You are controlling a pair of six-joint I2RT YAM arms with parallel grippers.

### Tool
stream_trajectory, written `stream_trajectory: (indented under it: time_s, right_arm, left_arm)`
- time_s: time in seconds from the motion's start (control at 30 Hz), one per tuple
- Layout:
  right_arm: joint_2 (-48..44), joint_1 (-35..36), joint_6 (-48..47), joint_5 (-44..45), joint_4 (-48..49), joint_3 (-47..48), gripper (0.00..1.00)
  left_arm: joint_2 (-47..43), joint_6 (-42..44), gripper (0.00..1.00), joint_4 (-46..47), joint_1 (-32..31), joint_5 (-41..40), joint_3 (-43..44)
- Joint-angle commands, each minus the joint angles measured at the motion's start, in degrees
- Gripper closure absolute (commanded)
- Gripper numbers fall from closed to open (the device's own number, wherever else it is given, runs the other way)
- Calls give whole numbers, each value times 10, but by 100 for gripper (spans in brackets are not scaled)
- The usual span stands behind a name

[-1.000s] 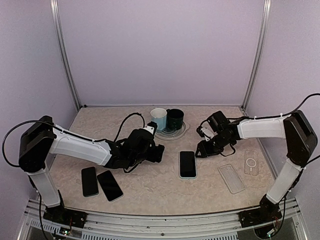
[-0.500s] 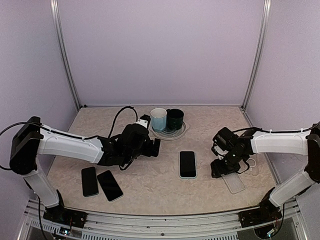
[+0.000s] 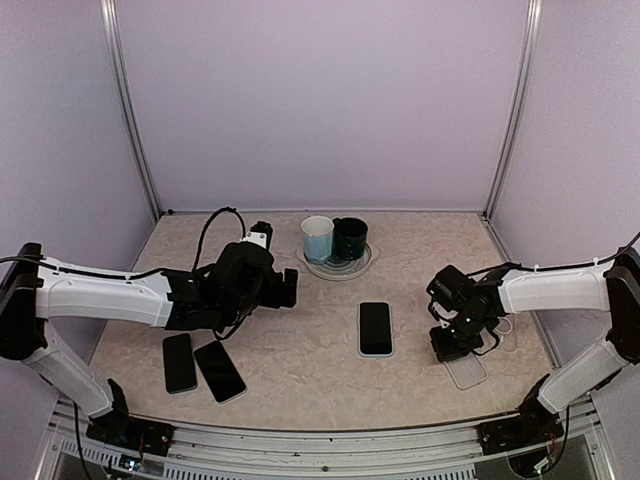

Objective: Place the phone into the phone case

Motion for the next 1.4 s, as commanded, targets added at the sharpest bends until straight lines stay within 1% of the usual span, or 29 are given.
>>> stream_trajectory:
  time_s: [0.0,0.07,0.2,0.27,0.33,0.47,0.57,0.73,0.83,0.9,0.93,1.0,1.07,1.1,1.23,1.3,1.33,1.37]
  right_arm:
    - [11,1,-3,-24,13,-1,100]
    - [-2,1,-3,-24,10,13,100]
    - [-38,25,2,-16,-13,62,100]
    - [-46,55,15,8,-37,104,100]
    - [-35,114,24,25,-48,151,100]
    - [28,214,47,41,-28,223,100]
    - [94,266,54,14,12,269,100]
    - [220,306,76,-1,20,360,100]
    - [269,309,101,-1,27,390,100]
    - [290,309,113,9,30,405,100]
    - [298,309,120,14,27,416,96]
    - [313,308,122,25,21,437,83]
    - [327,308,117,33,16,460,61]
    - [331,309,110,32,17,474,54]
    - [350,318,78,31,34,522,37]
    - [364,330,59,42,46,545,30]
    - [372,335,56,49,47,555,27]
    - [373,337,58,56,51,555,27]
  left_arm:
    - [-31,-31,1,-58,2,-38,-6]
    - [-43,-51,1,-84,1,-52,-8]
    - [-67,-131,1,-158,1,-62,-10]
    - [-77,-165,1,-190,0,-57,-11]
    - [-82,-215,1,-238,-4,-67,-5]
    - [-92,-298,1,-308,-17,-83,5]
    - [-94,-358,1,-367,-21,-90,18]
    - [-93,-414,1,-442,-29,-128,45]
    - [-92,-460,1,-492,-31,-152,52]
    - [-93,-490,1,-508,-29,-152,42]
    - [-93,-501,1,-507,-27,-142,34]
    - [-96,-529,1,-502,-27,-112,18]
    - [-103,-565,1,-493,-31,-74,-6]
    - [-108,-580,1,-481,-32,-60,-23]
    - [-150,-660,3,-459,-36,-19,-92]
    - [-179,-694,5,-452,-41,-22,-127]
    - [-187,-697,6,-436,-43,-23,-143]
    - [-195,-699,7,-422,-43,-22,-156]
